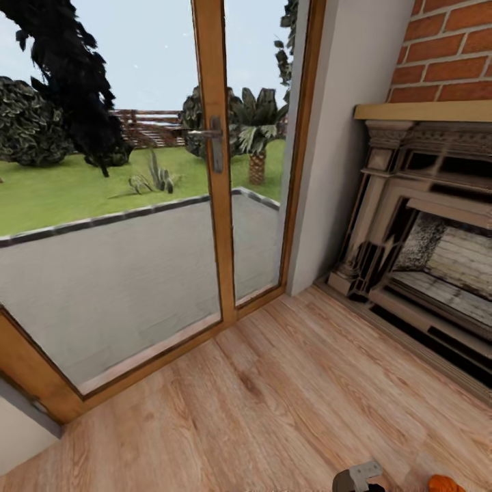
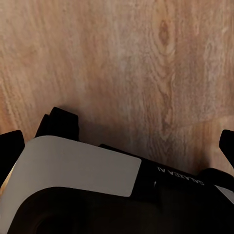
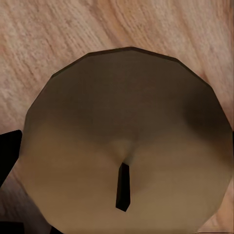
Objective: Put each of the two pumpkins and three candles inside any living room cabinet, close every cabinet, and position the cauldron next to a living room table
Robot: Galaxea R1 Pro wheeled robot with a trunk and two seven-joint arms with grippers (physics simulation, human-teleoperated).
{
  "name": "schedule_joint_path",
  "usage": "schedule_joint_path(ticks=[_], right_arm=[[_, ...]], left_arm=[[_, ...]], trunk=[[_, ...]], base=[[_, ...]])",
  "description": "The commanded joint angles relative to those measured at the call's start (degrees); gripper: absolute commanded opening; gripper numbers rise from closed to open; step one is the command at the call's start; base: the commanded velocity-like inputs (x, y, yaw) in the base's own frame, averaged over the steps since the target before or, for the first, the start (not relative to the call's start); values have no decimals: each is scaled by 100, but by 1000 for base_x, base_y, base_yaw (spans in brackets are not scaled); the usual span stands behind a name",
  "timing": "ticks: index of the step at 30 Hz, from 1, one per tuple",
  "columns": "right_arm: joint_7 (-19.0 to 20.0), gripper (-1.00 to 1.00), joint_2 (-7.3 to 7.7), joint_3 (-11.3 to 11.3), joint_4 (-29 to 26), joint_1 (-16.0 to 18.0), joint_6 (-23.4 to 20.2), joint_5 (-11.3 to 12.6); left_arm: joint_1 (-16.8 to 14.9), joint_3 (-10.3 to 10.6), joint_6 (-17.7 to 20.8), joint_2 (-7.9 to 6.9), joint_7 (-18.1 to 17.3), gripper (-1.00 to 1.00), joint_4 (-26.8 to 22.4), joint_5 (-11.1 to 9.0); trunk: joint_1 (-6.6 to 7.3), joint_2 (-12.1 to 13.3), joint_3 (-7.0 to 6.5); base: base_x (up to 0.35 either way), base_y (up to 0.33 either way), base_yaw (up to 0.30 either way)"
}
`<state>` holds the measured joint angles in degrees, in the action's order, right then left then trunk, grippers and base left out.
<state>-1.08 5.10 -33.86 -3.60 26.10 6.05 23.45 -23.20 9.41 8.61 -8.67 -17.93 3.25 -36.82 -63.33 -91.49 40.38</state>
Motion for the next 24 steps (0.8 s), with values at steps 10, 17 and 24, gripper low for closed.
schedule_joint_path(ticks=[10,17,24], right_arm=[[2,-100,0,2,0,0,1,11],[2,-100,30,18,-5,0,-14,19],[2,-100,15,15,-3,0,-25,20]], left_arm=[[0,0,0,0,0,100,0,0],[0,-2,0,1,0,100,0,0],[0,0,0,1,0,100,0,0]], trunk=[[0,0,68],[0,0,115],[0,0,164]], base=[[0,0,-194],[0,0,-203],[0,0,-194]])
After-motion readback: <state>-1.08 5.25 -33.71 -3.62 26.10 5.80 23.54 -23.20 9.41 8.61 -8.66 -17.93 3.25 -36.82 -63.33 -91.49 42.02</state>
